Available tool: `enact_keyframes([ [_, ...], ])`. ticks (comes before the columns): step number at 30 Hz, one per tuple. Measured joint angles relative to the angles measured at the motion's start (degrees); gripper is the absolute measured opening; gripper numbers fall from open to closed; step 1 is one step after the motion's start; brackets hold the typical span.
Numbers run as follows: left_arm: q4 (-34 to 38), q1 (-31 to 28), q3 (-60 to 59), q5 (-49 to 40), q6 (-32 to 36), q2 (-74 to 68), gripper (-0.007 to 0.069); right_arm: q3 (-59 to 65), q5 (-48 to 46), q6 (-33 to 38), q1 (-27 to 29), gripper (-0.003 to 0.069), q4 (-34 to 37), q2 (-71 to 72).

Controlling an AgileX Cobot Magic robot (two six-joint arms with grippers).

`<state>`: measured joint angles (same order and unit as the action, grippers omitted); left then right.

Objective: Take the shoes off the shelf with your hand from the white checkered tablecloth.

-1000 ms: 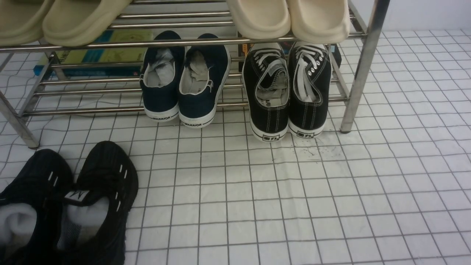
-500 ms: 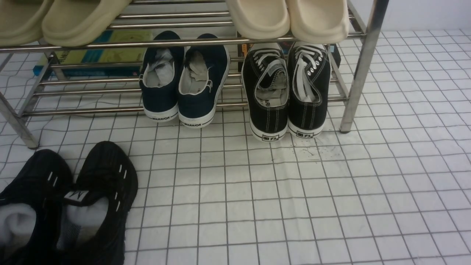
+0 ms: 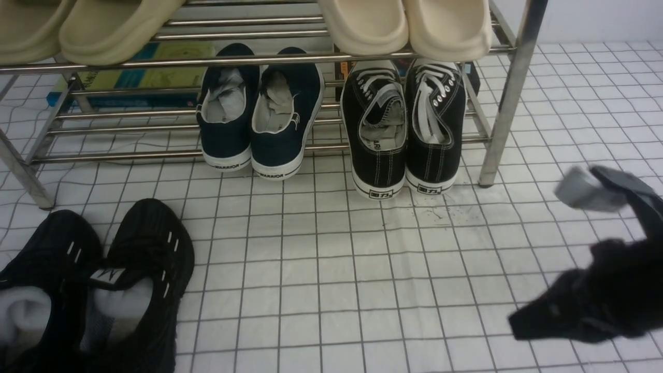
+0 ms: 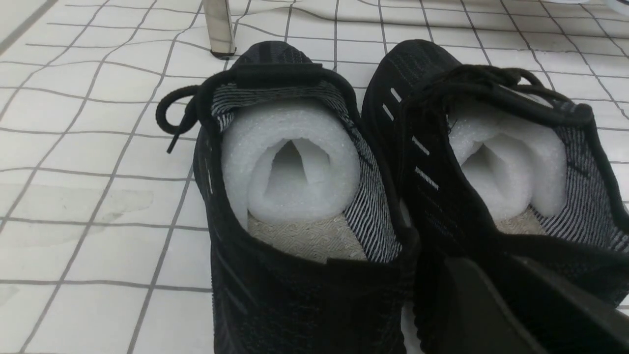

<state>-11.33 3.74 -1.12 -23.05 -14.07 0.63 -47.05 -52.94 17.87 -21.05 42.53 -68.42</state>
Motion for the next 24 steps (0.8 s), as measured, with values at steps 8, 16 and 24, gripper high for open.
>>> enact_keyframes([
  [8,0.0,0.0,0.0,0.0,0.0,0.0,0.0135,-28.6,-3.8,-14.7,-12.1,0.0024,-19.7,-20.0],
  [16,0.0,0.0,0.0,0.0,0.0,0.0,0.0135,-49.0,-6.4,-24.4,-15.8,0.0164,-35.6,-33.5],
  [24,0.0,0.0,0.0,0.0,0.0,0.0,0.0135,-56.6,-1.8,-23.4,-16.4,0.0437,-39.4,-41.6],
])
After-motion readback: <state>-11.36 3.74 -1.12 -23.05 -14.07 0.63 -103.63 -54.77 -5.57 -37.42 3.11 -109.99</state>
